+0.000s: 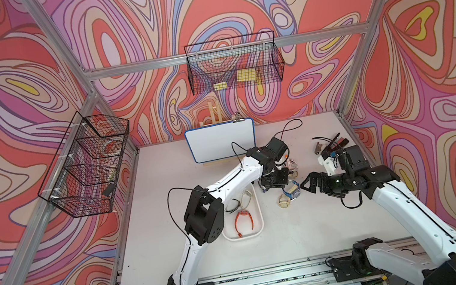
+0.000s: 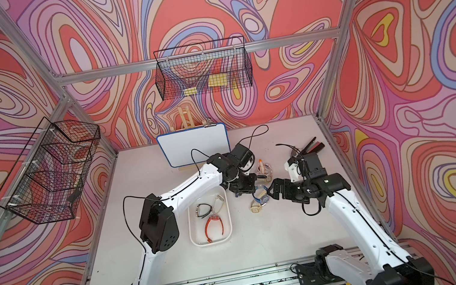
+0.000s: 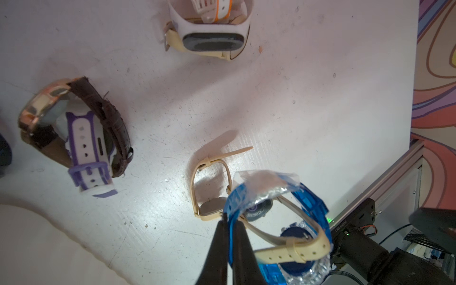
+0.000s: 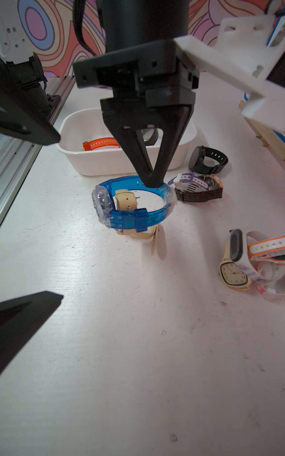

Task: Put the watch into the storage box
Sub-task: Pick up the watch at the center of the board.

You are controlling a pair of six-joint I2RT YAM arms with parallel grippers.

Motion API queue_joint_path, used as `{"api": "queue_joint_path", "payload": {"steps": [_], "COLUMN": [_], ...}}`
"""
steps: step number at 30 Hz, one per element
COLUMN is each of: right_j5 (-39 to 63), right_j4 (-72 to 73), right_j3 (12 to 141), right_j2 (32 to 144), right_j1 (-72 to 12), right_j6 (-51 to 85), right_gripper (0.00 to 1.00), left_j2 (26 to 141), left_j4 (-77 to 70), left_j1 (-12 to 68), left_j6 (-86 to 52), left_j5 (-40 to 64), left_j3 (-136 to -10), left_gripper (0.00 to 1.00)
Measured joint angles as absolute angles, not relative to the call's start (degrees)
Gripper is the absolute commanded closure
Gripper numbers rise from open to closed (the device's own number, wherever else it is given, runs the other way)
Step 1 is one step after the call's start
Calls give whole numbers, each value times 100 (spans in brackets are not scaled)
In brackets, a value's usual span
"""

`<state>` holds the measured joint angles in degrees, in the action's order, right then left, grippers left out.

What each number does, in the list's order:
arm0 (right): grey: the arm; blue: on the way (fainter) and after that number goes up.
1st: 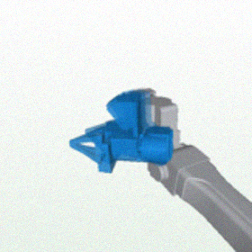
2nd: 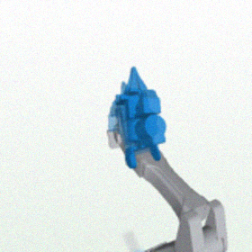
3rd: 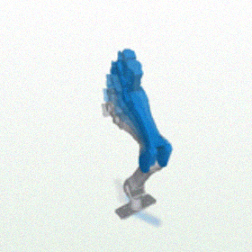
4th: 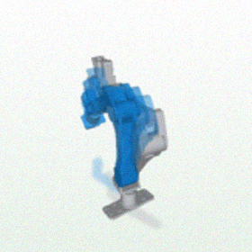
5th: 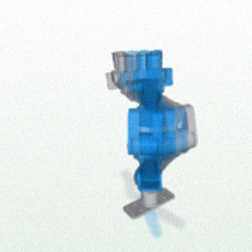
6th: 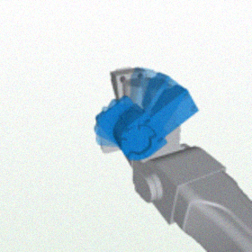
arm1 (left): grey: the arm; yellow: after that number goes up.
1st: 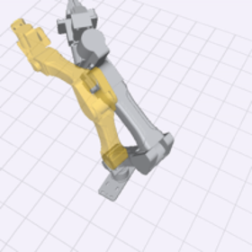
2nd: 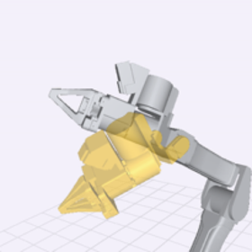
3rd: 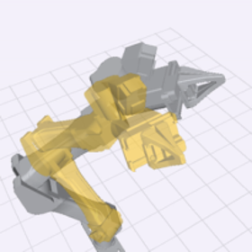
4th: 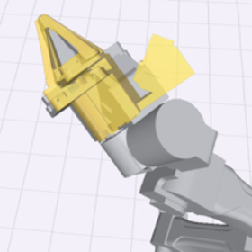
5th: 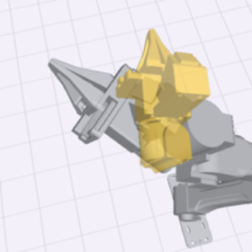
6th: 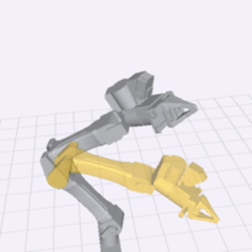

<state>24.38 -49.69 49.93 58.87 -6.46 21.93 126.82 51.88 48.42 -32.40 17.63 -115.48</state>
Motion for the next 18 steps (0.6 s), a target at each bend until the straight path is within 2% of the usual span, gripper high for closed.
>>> {"api": "queue_joint_path", "payload": {"steps": [4, 8, 11, 18], "right_j5": [2436, 2469, 2491, 2672], "right_j4": [-4921, -4611, -4449, -3957], "right_j3": [4956, 4536, 4163, 3599], "right_j2": [5937, 5850, 5850, 5780], "right_j1": [-646, -646, -646, -646], "right_j6": [2338, 2661, 2893, 3358], "right_gripper": [5, 19, 26, 29], "left_j2": [12672, 12654, 12606, 12473], "left_j4": [5140, 5006, 4834, 4504], "left_j1": [4814, 4755, 4670, 4488], "left_j6": [-3258, -3310, -3371, -3573], "left_j5": [1898, 2128, 2283, 2591], "left_j3": [-11417, -11194, -10960, -10608], "left_gripper": [100, 100, 100, 100]}}
